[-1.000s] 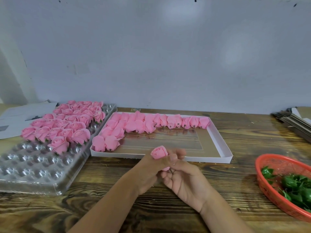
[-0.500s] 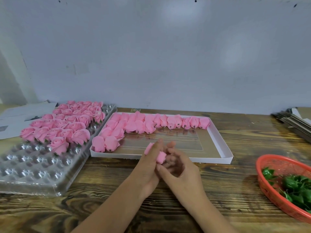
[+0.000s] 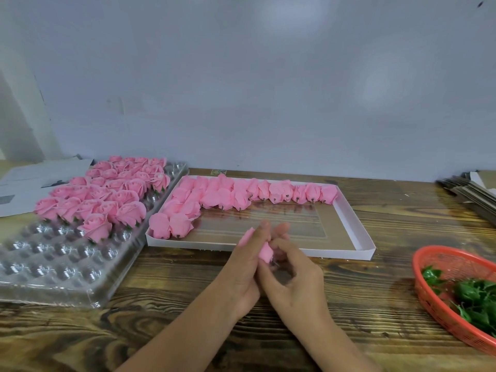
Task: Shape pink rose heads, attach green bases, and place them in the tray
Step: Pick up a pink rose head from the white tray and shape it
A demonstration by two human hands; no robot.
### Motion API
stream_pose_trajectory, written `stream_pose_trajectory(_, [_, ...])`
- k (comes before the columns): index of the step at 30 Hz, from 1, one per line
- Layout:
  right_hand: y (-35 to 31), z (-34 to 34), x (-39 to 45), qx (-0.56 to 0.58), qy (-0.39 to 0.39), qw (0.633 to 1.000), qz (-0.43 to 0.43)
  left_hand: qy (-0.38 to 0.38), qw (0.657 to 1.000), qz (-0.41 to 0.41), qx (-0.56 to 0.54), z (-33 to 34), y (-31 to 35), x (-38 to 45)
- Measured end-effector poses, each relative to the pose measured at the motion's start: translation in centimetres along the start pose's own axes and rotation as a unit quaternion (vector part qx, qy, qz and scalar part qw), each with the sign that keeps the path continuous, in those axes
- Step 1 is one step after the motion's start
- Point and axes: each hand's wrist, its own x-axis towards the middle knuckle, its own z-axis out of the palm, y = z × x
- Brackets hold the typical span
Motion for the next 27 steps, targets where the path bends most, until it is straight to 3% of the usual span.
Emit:
stream_pose_trajectory(6, [-1.2,-0.8,1.0,0.218,-0.072,0.966,0.121,-0.043,0.992,0.043,0.107,-0.1,0.8,-0.3])
stream_pose_trajectory(13, [-1.1,-1.9,1.4,0.460,-0.205,0.820,0.272,-0.082,0.984,0.026,0.153,-0.8,1.4,-0.7])
stream_pose_trajectory(15, [-1.0,-1.8,1.4,0.478,-0.202,0.805,0.288,-0.076,0.985,0.028,0.151,-0.8,1.3,-0.7])
stream_pose_trajectory(17, [-1.1,-1.4,1.4,0.438,-0.176,0.837,0.276,-0.042,0.989,0.032,0.139,-0.5,1.3,-0.7])
stream_pose_trajectory(18, [-1.1,-1.2,1.4,0.377,-0.151,0.877,0.257,-0.025,0.991,0.033,0.125,-0.3,1.2,-0.6])
stream_pose_trajectory(20, [-1.0,-0.8,0.9,0.187,-0.078,0.961,0.186,-0.003,0.997,0.029,0.078,-0.2,1.1,-0.4])
stream_pose_trajectory(21, [-0.9,-0.6,0.6,0.103,-0.058,0.984,0.131,0.004,0.998,0.024,0.060,-0.2,1.1,-0.4])
stream_pose_trajectory(23, [-1.0,-0.3,0.0,0.015,-0.056,0.998,0.033,0.018,0.998,0.019,0.053,-0.2,0.8,-0.3])
stream_pose_trajectory(27, [-0.7,0.0,-0.1,-0.052,-0.017,0.998,-0.030,0.024,0.998,0.030,0.054,-0.1,0.4,-0.2])
